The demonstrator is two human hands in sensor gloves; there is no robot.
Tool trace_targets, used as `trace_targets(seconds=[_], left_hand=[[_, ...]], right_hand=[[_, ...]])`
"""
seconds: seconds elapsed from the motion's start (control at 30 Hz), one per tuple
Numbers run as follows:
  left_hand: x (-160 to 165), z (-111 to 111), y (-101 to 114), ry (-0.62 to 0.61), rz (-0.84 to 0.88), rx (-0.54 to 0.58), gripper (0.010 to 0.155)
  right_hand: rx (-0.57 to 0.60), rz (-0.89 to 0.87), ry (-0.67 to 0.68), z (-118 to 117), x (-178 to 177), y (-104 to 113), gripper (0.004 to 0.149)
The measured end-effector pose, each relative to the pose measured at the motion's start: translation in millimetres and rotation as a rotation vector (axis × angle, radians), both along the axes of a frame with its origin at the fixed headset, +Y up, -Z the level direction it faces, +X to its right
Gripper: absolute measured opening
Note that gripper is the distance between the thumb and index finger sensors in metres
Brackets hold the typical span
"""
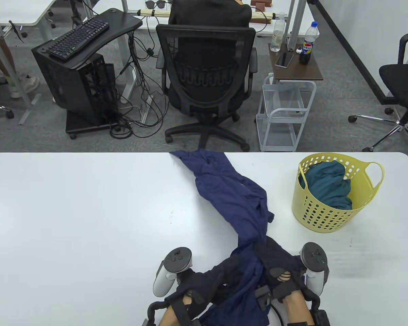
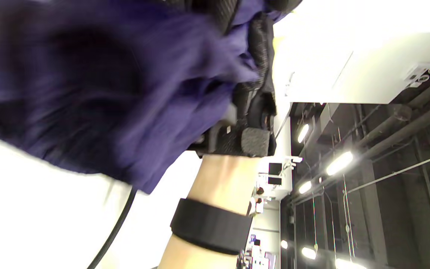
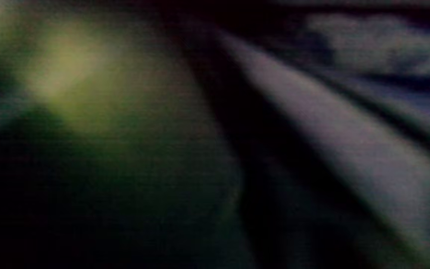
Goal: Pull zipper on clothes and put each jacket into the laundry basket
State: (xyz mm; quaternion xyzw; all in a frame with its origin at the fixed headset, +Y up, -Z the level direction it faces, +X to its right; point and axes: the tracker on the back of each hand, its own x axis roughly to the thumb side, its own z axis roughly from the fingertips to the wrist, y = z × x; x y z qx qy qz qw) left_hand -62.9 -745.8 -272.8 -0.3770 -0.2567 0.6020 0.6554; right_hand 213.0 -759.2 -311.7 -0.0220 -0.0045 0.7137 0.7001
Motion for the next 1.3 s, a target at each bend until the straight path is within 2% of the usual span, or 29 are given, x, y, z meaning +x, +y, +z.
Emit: trace_targets(seconds=[0.1, 0.2, 0.23, 0.27, 0.3, 0.33, 0.37, 0.4, 0.43, 0.5, 0.57, 0.6, 0.63, 0.7, 0.73, 0.77, 0.83, 0.9, 1.0, 1.1, 1.13, 1.17, 1.2, 1.23, 1.3], left_hand=[[3, 0, -6, -0.032, -0.106, -0.005, 0.071], [-5, -5, -7, -0.102, -0.393, 0.014, 0.070], [-12, -9, -3, -0.066, -0.473, 0.060, 0.069], [-19, -10, 3, 0.019, -0.536, 0.117, 0.069], [-30, -11, 14, 0.218, -0.579, 0.224, 0.070], [-36, -9, 23, 0.364, -0.582, 0.312, 0.069], [-41, -6, 38, 0.529, -0.545, 0.464, 0.069], [-43, -1, 54, 0.607, -0.510, 0.624, 0.070], [-40, 7, 73, 0.621, -0.481, 0.801, 0.074], [-28, 20, 102, 0.531, -0.498, 1.016, 0.087], [-9, 31, 119, 0.476, -0.524, 1.201, 0.099], [1, 33, 122, 0.485, -0.551, 1.333, 0.105], [8, 32, 122, 0.471, -0.589, 1.395, 0.108], [14, 27, 108, 0.470, -0.762, 1.440, 0.108], [9, 28, 101, 0.541, -0.713, 1.482, 0.105], [8, 28, 99, 0.563, -0.689, 1.483, 0.101], [2, 28, 92, 0.585, -0.682, 1.491, 0.089], [-5, 24, 88, 0.589, -0.652, 1.479, 0.083], [-13, 20, 87, 0.599, -0.576, 1.390, 0.080], [-20, 17, 86, 0.623, -0.512, 1.330, 0.075], [-21, 18, 86, 0.618, -0.508, 1.330, 0.074], [-22, 19, 86, 0.613, -0.500, 1.330, 0.074], [-21, 21, 87, 0.605, -0.482, 1.322, 0.074], [-20, 23, 87, 0.595, -0.467, 1.320, 0.074], [-15, 30, 92, 0.559, -0.415, 1.332, 0.075]], right_hand=[[0.043, -0.057, -0.005, 1, 11, 6, 0.050], [0.094, -0.075, -0.019, 4, 16, 13, 0.050], [0.123, -0.059, -0.026, 4, 16, 16, 0.050], [0.136, -0.051, -0.025, 5, 16, 19, 0.050], [0.160, -0.047, -0.014, 7, 14, 24, 0.050], [0.176, -0.046, -0.005, 8, 11, 27, 0.050], [0.201, -0.043, 0.012, 10, 7, 32, 0.050], [0.223, -0.029, 0.037, 12, 2, 36, 0.050], [0.247, -0.007, 0.062, 14, -5, 42, 0.050], [0.290, 0.039, 0.105, 19, -19, 50, 0.049], [0.332, 0.083, 0.166, 24, -33, 58, 0.049], [0.343, 0.111, 0.232, 27, -43, 62, 0.048], [0.348, 0.124, 0.285, 29, -48, 64, 0.048], [0.376, 0.101, 0.420, 35, -61, 68, 0.046], [0.331, 0.101, 0.441, 37, -66, 68, 0.046], [0.317, 0.130, 0.439, 38, -67, 67, 0.047], [0.319, 0.258, 0.478, 35, -70, 62, 0.048], [0.295, 0.291, 0.544, 33, -72, 61, 0.054], [0.286, 0.304, 0.533, 32, -62, 64, 0.062], [0.299, 0.286, 0.421, 31, -40, 69, 0.055], [0.312, 0.274, 0.320, 32, -31, 68, 0.059], [0.316, 0.282, 0.296, 32, -30, 67, 0.067], [0.318, 0.332, 0.291, 31, -32, 65, 0.082], [0.313, 0.387, 0.324, 30, -36, 63, 0.095], [0.248, 0.584, 0.500, 28, -57, 52, 0.116]])
